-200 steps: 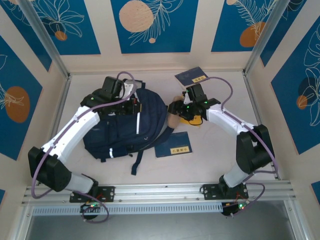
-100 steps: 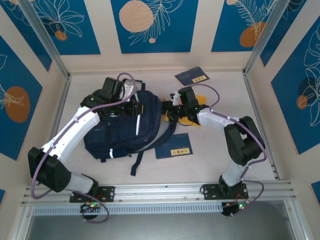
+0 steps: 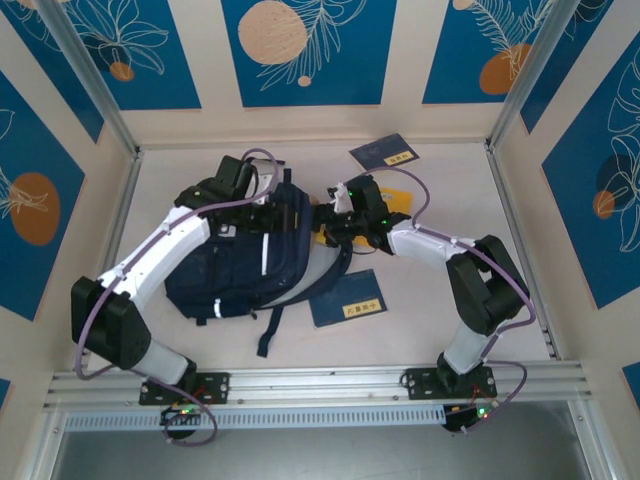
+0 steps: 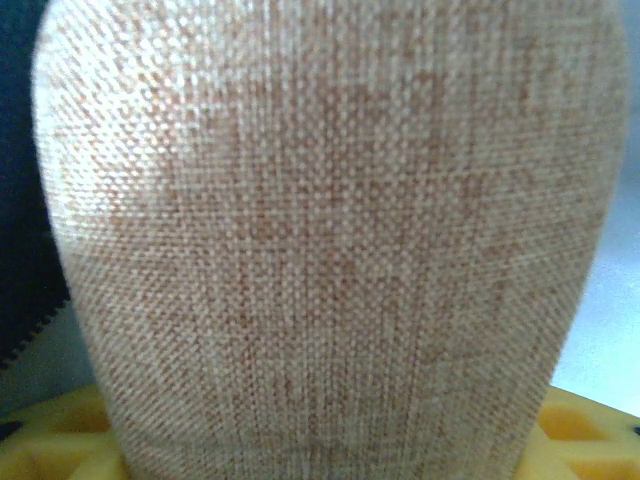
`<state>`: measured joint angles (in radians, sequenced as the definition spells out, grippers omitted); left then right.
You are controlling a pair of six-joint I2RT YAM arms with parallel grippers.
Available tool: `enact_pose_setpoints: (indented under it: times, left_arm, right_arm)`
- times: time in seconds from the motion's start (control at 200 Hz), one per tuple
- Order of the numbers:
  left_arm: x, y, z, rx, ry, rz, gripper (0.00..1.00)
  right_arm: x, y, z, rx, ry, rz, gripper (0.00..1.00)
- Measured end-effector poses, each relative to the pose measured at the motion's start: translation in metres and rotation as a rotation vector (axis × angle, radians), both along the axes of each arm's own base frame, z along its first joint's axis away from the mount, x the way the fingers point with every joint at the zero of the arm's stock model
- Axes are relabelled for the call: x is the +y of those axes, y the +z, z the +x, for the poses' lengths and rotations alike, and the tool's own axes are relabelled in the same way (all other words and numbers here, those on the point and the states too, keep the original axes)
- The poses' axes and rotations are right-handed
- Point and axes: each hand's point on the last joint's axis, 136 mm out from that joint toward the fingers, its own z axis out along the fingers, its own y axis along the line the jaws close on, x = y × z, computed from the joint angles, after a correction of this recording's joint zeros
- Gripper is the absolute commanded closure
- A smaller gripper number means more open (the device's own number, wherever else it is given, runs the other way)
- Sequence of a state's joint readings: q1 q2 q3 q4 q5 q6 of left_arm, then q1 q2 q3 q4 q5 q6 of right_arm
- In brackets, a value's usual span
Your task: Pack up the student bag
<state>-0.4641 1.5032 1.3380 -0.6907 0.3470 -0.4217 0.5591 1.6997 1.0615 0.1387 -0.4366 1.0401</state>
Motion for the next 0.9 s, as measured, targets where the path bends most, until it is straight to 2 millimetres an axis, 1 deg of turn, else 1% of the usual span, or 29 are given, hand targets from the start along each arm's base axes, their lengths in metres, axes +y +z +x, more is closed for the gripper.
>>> enact_pose_setpoints:
  times: [0.18, 0.25, 0.345, 0.47, 0.545, 0.7, 0.82, 0.9]
  left_arm:
    - [-0.002, -0.005, 0.002, 0.017, 0.011, 0.012, 0.9]
    - [0.0, -0.005, 0.002, 0.016, 0.014, 0.023, 1.0]
    - [0.003, -0.001, 0.002, 0.007, 0.007, 0.041, 1.0]
    - [0.008, 0.013, 0.003, -0.024, 0.0, 0.076, 1.0]
    - [0.015, 0.026, 0.002, -0.061, -0.002, 0.105, 1.0]
    - [0.031, 0.062, -0.006, -0.169, -0.013, 0.146, 1.0]
    - [0.041, 0.087, -0.017, -0.248, -0.041, 0.162, 1.0]
    - [0.042, 0.096, -0.024, -0.284, -0.065, 0.159, 1.0]
  right_arm:
    - [-0.001, -0.004, -0.001, 0.007, -0.009, -0.015, 0.86]
    - [-0.002, -0.003, -0.004, 0.002, -0.005, -0.019, 0.85]
    - [-0.003, 0.0, -0.007, -0.011, -0.003, -0.029, 0.85]
    - [-0.009, 0.005, -0.009, -0.036, -0.012, -0.057, 0.84]
    - [-0.017, 0.007, -0.009, -0.053, -0.025, -0.085, 0.84]
    - [-0.036, 0.007, -0.008, -0.082, -0.061, -0.15, 0.84]
    - [-0.054, -0.002, -0.008, -0.075, -0.093, -0.197, 0.84]
    - [-0.065, -0.01, -0.009, -0.067, -0.109, -0.231, 0.84]
